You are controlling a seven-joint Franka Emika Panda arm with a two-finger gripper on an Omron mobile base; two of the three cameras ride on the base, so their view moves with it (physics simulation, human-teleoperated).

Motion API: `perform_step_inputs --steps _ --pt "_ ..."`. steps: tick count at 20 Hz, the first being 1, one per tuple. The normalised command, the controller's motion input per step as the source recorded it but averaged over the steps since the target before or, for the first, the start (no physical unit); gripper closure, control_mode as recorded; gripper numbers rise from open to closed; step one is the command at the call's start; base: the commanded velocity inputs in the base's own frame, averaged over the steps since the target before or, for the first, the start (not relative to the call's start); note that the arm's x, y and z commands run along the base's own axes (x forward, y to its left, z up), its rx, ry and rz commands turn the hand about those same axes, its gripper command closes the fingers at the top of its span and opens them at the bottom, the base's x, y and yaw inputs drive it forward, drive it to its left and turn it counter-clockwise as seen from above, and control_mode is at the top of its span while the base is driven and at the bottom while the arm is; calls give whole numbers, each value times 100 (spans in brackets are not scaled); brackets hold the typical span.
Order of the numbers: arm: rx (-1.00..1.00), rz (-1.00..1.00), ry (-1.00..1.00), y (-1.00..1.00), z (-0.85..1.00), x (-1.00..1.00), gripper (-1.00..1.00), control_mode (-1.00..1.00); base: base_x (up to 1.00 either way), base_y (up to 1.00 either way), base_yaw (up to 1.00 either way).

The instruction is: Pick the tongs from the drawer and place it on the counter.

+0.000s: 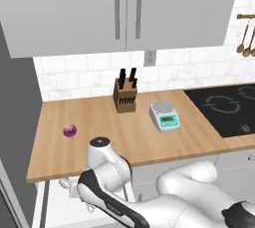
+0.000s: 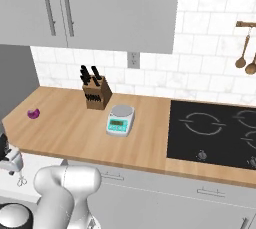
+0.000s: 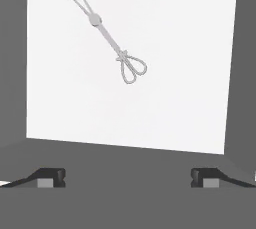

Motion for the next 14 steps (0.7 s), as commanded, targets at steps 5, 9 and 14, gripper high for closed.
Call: perform_step_inputs --steps 5,9,14 --pt "0 0 0 26 -70 -2 -100 -100 0 0 0" --pt "0 0 0 26 -50 -3 -100 -100 0 0 0" --pt "0 0 1 22 -26 -21 -100 -100 0 0 0"
